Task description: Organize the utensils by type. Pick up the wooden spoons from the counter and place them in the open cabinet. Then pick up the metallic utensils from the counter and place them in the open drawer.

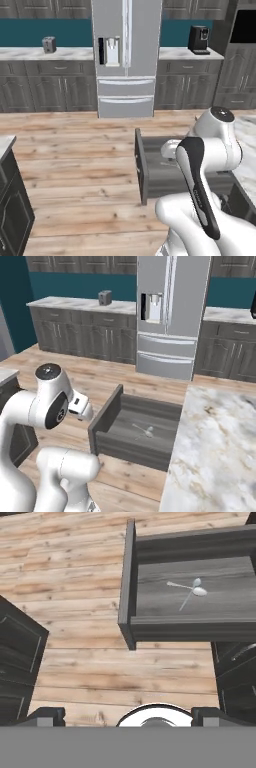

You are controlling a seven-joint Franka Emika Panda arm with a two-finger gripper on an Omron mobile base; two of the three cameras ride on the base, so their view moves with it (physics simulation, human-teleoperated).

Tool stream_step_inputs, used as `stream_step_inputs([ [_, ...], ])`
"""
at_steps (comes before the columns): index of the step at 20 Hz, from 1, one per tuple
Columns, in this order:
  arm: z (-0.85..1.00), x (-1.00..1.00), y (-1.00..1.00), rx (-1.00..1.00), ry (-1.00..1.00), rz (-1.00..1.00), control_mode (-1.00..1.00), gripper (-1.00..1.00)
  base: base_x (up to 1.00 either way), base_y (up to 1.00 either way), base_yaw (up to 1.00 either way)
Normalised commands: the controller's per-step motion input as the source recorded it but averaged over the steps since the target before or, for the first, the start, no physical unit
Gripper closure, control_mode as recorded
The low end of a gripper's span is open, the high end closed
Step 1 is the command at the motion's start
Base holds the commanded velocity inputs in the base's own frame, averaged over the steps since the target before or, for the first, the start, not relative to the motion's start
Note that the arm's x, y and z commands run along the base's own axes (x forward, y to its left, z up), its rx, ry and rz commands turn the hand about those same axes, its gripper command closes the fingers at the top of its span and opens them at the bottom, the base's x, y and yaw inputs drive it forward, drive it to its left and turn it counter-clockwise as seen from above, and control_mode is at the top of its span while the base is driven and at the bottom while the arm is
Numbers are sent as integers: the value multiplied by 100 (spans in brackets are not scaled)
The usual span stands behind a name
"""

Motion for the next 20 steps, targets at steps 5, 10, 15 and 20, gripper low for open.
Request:
stream_step_inputs([
  [5,0,0,0,0,0,0,100,-100,-48,0,-1],
  [10,0,0,0,0,0,0,100,-100,-58,0,-15],
  [15,0,0,0,0,0,0,100,-100,-69,0,-35],
  [20,0,0,0,0,0,0,100,-100,-77,0,-48],
])
